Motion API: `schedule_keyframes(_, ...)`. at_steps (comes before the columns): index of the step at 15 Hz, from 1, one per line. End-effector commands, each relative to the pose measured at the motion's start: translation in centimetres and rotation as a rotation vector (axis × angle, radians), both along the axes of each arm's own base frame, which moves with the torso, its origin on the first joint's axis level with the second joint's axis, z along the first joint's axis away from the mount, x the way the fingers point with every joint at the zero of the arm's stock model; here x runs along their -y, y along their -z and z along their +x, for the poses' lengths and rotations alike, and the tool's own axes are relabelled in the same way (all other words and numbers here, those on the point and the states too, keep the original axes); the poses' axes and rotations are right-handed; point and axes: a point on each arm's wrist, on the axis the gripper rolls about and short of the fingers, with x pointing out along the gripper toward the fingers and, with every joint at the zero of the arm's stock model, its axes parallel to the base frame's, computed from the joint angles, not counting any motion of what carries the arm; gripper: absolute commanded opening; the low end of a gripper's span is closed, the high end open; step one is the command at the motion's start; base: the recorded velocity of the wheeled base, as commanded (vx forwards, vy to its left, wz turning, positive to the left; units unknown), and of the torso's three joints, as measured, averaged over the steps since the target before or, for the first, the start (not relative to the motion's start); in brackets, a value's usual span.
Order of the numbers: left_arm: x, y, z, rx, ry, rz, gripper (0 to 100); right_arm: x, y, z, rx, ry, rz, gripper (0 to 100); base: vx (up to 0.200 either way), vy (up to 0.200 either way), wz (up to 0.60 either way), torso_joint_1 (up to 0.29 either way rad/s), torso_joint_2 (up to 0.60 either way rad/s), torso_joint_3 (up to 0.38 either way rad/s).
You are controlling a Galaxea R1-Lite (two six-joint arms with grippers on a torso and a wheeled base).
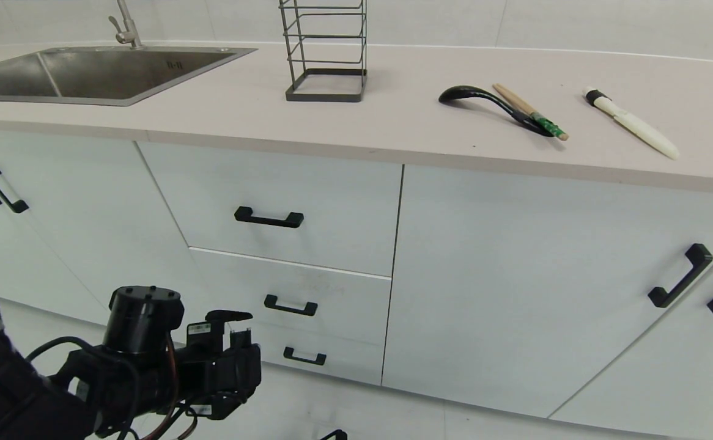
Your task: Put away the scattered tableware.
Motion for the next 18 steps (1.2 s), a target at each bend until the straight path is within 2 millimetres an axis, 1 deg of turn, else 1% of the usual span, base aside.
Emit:
schedule_keyframes(1,0.4,0.8,1.1,-0.020,0.003,0.007,100,0.0,0.0,0.0,0.000,-0.002,0.000,0,0.000,0.000,0.00,0.000,0.00,0.000)
schedule_keyframes(7,2.0,2.1,4.1,-0.017,0.019,0.005,100,0.0,0.0,0.0,0.000,0.000,0.000,0,0.000,0.000,0.00,0.000,0.00,0.000)
schedule_keyframes(9,2.4,2.4,4.6,-0.019,0.027,0.005,100,0.0,0.0,0.0,0.000,-0.002,0.000,0,0.000,0.000,0.00,0.000,0.00,0.000)
schedule_keyframes(18,3.3,3.5,6.8,-0.012,0.029,0.004,100,0.0,0.0,0.0,0.000,-0.002,0.000,0,0.000,0.000,0.00,0.000,0.00,0.000)
